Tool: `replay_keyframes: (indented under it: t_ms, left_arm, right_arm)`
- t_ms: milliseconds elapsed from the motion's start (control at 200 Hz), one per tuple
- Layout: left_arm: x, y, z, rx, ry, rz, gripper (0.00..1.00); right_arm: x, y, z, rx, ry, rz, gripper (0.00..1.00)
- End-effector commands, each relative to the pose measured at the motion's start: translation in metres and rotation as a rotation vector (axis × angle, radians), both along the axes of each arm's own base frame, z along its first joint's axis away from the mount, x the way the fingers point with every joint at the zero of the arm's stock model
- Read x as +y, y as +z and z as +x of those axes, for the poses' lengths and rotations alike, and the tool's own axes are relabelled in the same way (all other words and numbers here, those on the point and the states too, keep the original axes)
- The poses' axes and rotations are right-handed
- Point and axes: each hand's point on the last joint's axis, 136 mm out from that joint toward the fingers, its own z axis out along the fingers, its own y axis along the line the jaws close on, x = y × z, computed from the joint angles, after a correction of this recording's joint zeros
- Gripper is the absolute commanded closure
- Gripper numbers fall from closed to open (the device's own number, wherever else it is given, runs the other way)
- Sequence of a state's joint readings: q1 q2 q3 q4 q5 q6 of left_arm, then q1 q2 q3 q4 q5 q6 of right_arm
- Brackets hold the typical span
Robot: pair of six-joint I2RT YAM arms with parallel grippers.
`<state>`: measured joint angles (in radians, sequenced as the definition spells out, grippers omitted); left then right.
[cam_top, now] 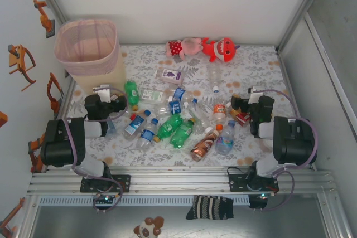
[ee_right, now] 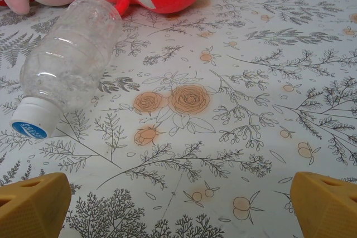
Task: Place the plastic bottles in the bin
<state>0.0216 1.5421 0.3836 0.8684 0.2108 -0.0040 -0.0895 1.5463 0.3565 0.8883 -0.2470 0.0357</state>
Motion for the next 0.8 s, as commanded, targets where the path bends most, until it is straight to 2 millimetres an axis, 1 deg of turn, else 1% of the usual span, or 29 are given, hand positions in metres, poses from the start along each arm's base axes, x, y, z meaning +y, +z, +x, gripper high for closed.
replay_keyframes:
  t_ms: [0, 215, 320, 511, 636, 651, 666, 671, 681, 796]
  left_arm:
    - [-0.001, 0.004, 0.000, -0.020, -0.016, 0.000, 0.03]
    - [0.002, 0.005, 0.001, -0.024, 0.004, 0.005, 0.03]
    - [-0.002, 0.012, -0.001, -0.024, -0.006, 0.023, 0.03]
    - [0.005, 0.021, -0.001, -0.003, 0.047, 0.032, 0.03]
    - [0.011, 0.025, -0.003, 0.048, 0.094, 0.042, 0.03]
    - [0.012, 0.026, -0.003, 0.056, 0.103, 0.045, 0.03]
    - [0.012, 0.031, -0.001, 0.049, 0.111, 0.046, 0.03]
    - [0.013, 0.027, -0.003, 0.065, 0.114, 0.048, 0.03]
    - [0.013, 0.027, -0.003, 0.073, 0.121, 0.048, 0.03]
    - [0.015, 0.034, -0.007, 0.114, 0.159, 0.064, 0.03]
  right_arm:
    - [0.000, 0.011, 0.006, -0.044, 0.009, -0.011, 0.01]
    - [0.000, 0.011, 0.005, -0.045, 0.007, -0.013, 0.01]
    - [0.002, 0.019, 0.003, -0.057, 0.022, -0.013, 0.01]
    - [0.001, 0.031, -0.002, -0.061, 0.011, -0.012, 0.02]
    - [0.001, 0.038, -0.006, -0.060, 0.006, -0.004, 0.03]
    - [0.002, 0.038, -0.008, -0.057, 0.006, -0.002, 0.03]
    - [0.001, 0.040, -0.008, -0.057, 0.005, -0.001, 0.03]
    - [0.001, 0.040, -0.008, -0.057, 0.003, -0.001, 0.03]
    - [0.001, 0.041, -0.008, -0.056, 0.000, 0.000, 0.03]
    - [-0.001, 0.048, -0.014, -0.016, -0.018, 0.007, 0.04]
